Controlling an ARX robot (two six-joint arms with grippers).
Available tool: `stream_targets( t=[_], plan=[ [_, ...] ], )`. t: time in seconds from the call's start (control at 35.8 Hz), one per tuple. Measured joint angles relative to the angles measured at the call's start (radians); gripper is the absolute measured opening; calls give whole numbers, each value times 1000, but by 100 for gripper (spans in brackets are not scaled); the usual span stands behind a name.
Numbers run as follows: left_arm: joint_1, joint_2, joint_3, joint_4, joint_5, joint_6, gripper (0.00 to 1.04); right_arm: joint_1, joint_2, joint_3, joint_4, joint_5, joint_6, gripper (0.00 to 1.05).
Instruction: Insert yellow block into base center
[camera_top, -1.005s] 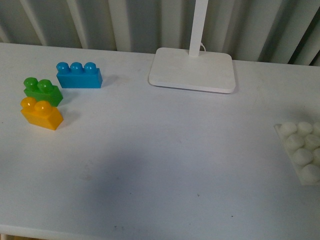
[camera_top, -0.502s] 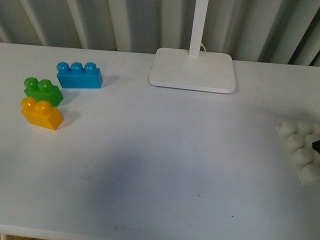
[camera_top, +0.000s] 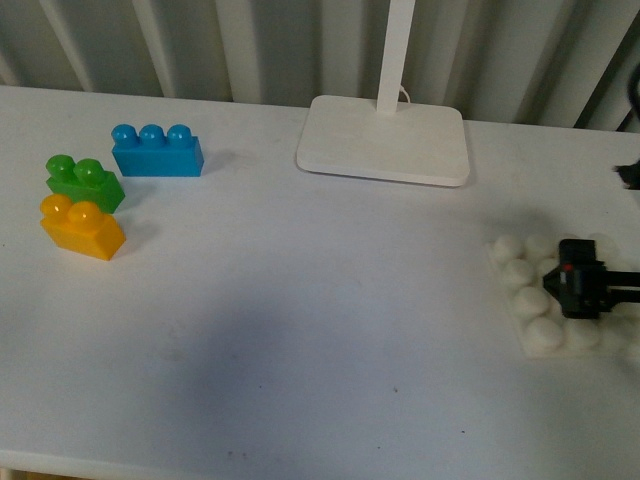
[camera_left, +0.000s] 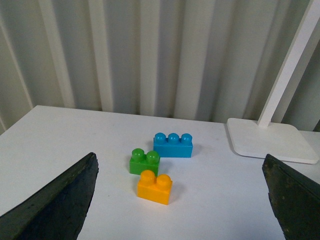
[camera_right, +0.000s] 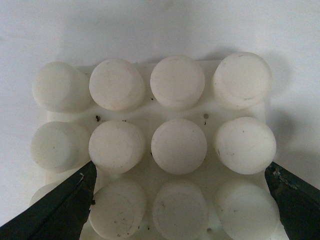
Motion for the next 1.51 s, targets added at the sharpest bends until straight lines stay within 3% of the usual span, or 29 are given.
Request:
stream_targets(
  t=[0.45, 0.78, 0.92, 1.03, 1.51],
  plan=[
    [0, 0, 0, 0, 0, 0, 98, 340, 117, 257, -134, 109, 267, 96],
    [0, 0, 0, 0, 0, 0, 98, 492, 228, 445, -178, 162, 372, 96],
    [0, 0, 0, 0, 1, 0, 98, 679, 290, 449, -80, 355, 549, 96],
    [0, -2, 0, 0, 2, 1, 98, 704, 296, 492, -99, 251, 586, 96],
    [-1, -1, 0, 0, -1, 0, 98, 697, 295, 491, -71, 271, 665, 95]
  ],
)
